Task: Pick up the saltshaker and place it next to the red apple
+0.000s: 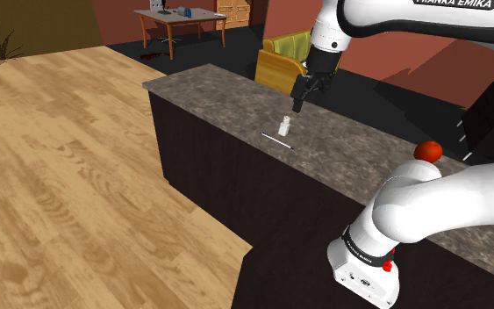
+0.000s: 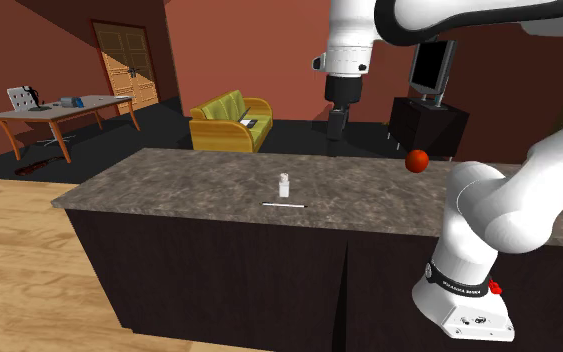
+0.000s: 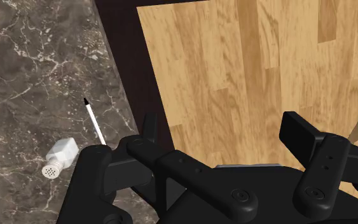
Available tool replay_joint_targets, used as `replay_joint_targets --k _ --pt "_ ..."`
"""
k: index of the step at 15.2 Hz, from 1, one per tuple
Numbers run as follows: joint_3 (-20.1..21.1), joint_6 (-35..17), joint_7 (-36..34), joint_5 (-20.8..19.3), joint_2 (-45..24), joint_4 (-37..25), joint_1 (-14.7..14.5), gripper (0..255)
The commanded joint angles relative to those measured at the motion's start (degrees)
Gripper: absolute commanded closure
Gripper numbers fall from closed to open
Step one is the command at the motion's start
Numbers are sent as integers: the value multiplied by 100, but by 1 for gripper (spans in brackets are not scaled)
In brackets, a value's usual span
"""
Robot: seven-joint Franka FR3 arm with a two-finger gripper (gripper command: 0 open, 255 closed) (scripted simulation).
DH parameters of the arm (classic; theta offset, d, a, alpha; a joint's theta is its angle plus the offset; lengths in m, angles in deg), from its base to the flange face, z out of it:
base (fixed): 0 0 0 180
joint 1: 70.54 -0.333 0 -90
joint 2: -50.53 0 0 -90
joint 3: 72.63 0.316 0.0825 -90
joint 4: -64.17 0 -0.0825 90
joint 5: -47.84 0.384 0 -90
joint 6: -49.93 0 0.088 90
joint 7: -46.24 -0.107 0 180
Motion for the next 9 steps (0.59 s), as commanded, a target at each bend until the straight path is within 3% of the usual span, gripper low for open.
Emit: replay_joint_targets --k 1,9 --pt "0 0 0 0 0 0 0 0" --pt "-699 -1108 698 -345 -1169 -69 236 0"
